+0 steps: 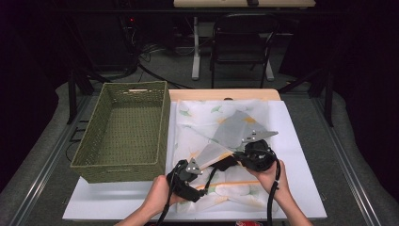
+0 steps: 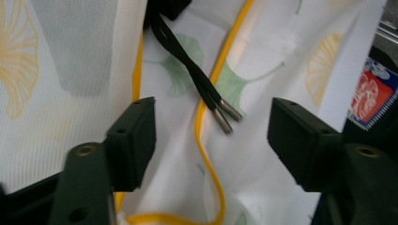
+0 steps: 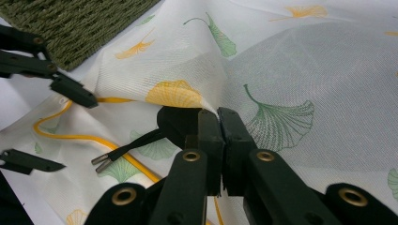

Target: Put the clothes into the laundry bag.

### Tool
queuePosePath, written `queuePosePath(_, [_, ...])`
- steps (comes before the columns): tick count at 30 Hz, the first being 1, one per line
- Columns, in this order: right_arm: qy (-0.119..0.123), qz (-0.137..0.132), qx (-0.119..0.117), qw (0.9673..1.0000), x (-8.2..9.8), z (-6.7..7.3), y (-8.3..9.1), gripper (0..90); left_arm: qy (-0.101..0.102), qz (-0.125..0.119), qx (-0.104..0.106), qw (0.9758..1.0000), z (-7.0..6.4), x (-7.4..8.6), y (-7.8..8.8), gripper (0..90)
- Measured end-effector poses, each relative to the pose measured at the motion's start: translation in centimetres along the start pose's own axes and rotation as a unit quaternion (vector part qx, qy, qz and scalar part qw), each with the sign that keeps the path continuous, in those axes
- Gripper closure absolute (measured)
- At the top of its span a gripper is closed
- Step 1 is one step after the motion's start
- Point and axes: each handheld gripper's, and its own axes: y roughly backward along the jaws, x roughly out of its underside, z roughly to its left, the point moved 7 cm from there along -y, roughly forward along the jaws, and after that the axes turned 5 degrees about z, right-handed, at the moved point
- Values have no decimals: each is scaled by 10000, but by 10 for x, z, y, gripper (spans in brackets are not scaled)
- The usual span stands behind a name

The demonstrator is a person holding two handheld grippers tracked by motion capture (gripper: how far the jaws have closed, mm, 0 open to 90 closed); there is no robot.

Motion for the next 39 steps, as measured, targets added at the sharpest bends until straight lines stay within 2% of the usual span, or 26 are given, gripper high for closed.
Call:
queuePosePath(1, [10,4,3,10000,0,0,0,887,7,32,53,10000,0,-2,-4,251])
queuePosePath(5, [2,3,2,10000,0,0,0,887,95,139,40,9999,0,-9,-16,180])
queuePosePath(10, [3,-1,1,10000,0,0,0,886,73,308,8,9995,0,-15,-29,181])
queuePosePath(13, [0,5,1,10000,0,0,0,886,110,365,-28,9993,1,-19,-36,262])
queuePosePath(15, [-13,11,0,10000,0,0,0,886,149,334,-71,9993,3,-22,-39,364])
queuePosePath(17, [-8,11,-2,10000,0,0,0,887,218,355,-73,9991,5,-24,-42,426])
queuePosePath(25, [-16,19,-15,10000,1,-1,0,886,339,226,-119,9991,12,-28,-47,704])
queuePosePath(26, [-5,22,-9,10000,1,-1,0,886,411,181,-117,9989,14,-28,-47,739])
queuePosePath(30, [-8,25,-17,10000,1,-1,0,887,374,204,-156,9990,17,-27,-47,844])
queuePosePath(33, [-14,29,-3,10000,1,-1,-1,886,265,252,-241,9990,18,-28,-46,855])
queuePosePath(36, [-16,22,-3,10000,1,-1,0,886,144,253,-447,9986,21,-30,-45,858])
queuePosePath(39, [-16,10,-1,10000,0,-1,0,886,73,240,-728,9970,27,-33,-44,859])
